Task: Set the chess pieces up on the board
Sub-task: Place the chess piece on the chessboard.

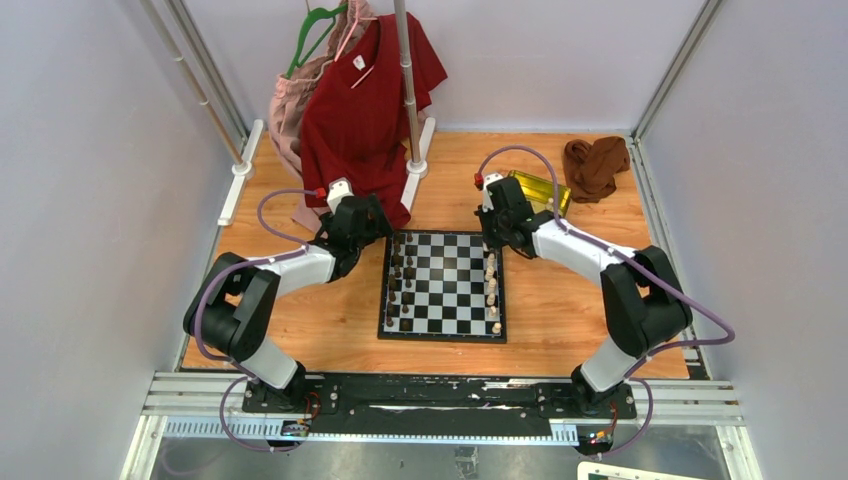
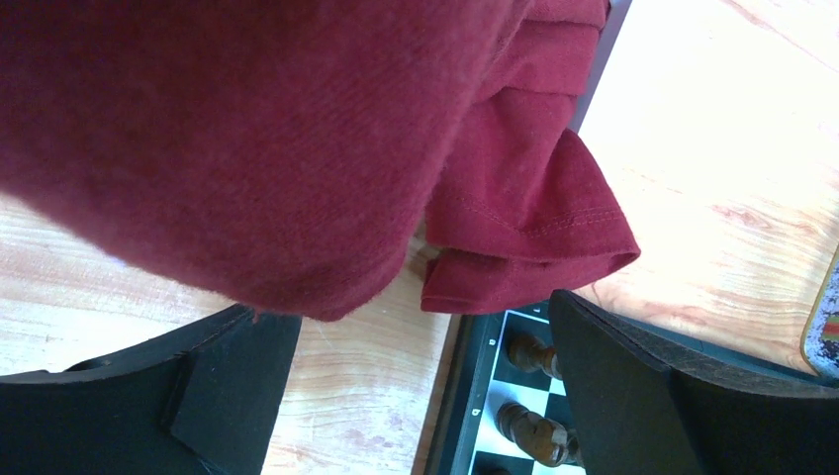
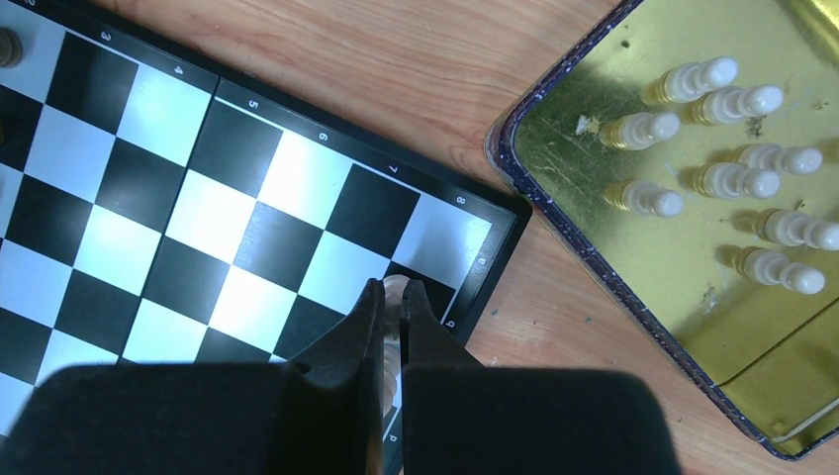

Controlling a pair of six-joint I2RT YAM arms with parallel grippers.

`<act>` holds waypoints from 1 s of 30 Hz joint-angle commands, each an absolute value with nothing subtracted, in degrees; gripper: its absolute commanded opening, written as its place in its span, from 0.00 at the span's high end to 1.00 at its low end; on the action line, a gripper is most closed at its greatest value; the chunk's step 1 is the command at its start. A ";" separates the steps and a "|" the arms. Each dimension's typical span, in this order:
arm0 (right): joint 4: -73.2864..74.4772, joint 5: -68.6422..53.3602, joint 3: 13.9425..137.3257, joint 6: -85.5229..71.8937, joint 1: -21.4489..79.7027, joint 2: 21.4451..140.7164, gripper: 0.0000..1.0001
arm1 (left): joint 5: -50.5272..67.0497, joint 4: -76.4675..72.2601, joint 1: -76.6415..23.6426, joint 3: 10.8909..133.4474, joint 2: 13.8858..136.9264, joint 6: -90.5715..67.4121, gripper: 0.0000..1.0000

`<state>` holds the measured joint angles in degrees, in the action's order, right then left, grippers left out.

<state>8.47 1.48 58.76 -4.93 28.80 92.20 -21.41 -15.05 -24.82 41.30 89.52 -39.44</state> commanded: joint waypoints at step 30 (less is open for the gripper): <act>7.58 3.16 54.65 -6.11 30.21 90.86 0.68 | -21.09 -17.53 -24.17 39.77 89.10 -39.95 0.00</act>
<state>6.68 1.83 55.29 -6.04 28.99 92.84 -20.80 -15.86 -24.82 40.49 89.52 -39.48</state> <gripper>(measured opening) 0.315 0.998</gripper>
